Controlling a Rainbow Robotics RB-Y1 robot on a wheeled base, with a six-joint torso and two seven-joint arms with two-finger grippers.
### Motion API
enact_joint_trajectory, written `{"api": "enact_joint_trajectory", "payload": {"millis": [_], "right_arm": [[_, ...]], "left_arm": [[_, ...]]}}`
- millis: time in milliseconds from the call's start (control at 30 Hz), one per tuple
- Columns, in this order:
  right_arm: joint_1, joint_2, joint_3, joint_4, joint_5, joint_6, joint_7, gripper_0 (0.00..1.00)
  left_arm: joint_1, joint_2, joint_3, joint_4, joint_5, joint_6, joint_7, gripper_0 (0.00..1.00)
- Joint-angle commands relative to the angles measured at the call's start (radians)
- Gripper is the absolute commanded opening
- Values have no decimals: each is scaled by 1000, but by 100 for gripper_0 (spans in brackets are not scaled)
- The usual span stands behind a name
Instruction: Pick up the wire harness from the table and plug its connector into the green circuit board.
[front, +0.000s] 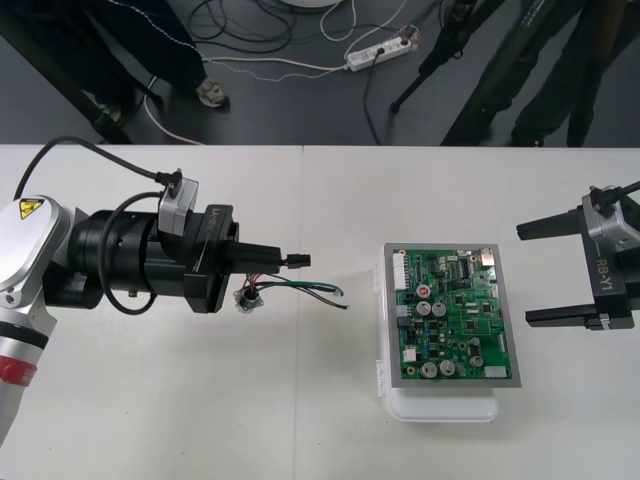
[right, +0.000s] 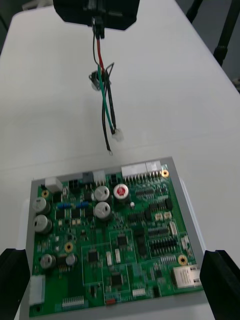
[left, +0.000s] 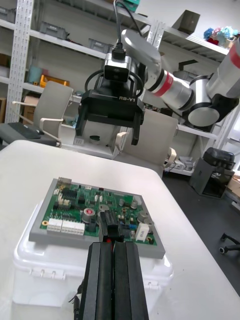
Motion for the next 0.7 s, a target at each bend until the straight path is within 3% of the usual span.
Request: {"api": "enact_joint_trajectory", "payload": {"millis": [33,300,700], "right_arm": [[12,-107,40,-46,61,-6,-10,100],[25,-159,104,-162,280,-6,-12,100],[49,-167,175,-174,493,-6,-10,100]], "left_arm": [[5,35,-3,21,-19,-44,-46,0],[5,35,-53,76,-30,-44,-72,0],[4,33,-91,105,-57,-44,-104,0]]}}
